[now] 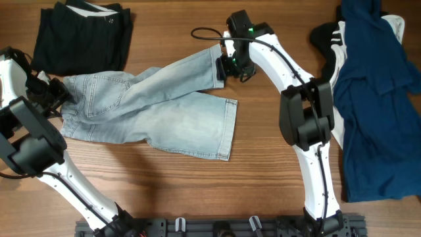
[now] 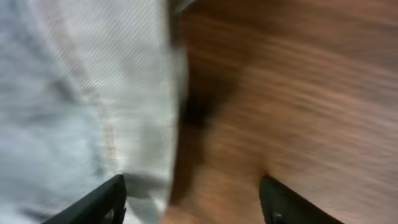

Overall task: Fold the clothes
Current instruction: 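Grasp the waistband corner with the left gripper and leg hem with the right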

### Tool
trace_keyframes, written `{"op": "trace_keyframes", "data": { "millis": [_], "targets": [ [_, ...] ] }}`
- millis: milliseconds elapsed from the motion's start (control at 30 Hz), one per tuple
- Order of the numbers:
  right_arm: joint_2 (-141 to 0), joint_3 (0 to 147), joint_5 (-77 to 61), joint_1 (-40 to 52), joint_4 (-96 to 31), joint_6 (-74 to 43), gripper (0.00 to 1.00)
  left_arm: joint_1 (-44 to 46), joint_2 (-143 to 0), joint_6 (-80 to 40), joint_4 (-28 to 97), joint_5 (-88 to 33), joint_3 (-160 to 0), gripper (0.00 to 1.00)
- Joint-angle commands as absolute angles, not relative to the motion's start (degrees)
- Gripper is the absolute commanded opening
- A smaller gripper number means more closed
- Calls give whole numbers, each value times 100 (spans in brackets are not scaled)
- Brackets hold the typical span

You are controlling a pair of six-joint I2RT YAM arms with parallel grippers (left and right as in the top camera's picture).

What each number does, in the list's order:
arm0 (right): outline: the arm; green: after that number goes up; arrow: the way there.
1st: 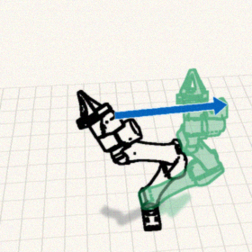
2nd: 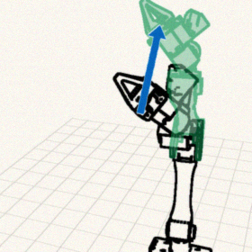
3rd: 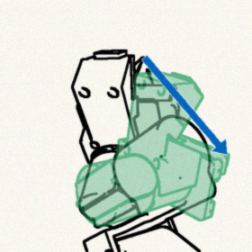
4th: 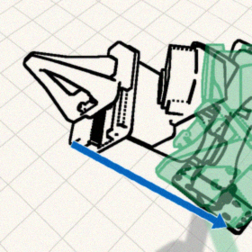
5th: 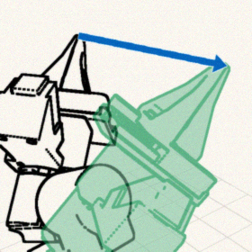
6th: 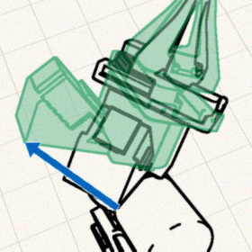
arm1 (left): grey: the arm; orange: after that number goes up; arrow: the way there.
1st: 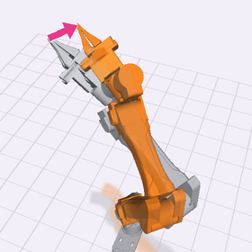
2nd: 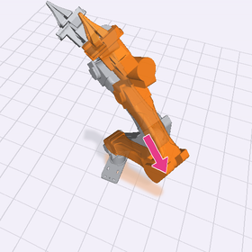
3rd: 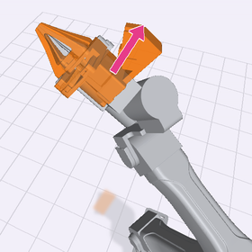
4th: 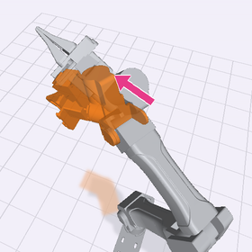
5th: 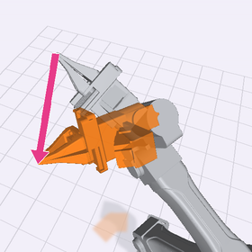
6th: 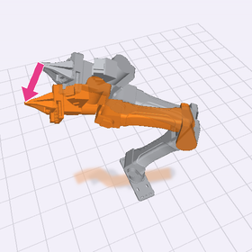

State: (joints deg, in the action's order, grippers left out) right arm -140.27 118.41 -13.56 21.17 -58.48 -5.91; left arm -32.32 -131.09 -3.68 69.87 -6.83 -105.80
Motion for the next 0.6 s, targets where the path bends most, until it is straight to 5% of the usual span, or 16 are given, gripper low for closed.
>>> {"op": "trace_keyframes", "data": {
  "millis": [0, 267, 400, 567],
  "targets": [
    [-14116, 11837, -1959, 2108, -5922, -449, 68, -3232, -13240, -344, 7004, -834, -10499, 58],
    [-14125, 11837, -1959, 2263, -5948, -478, 48, -3232, -13240, -353, 7006, -836, -10499, 58],
    [-14123, 11837, -1935, 2335, -5933, -528, 20, -3232, -13240, -388, 7008, -838, -10499, 58],
    [-14123, 11837, -1938, 2324, -5937, -617, 18, -3232, -13240, -388, 7006, -838, -10499, 57]
  ]
}}
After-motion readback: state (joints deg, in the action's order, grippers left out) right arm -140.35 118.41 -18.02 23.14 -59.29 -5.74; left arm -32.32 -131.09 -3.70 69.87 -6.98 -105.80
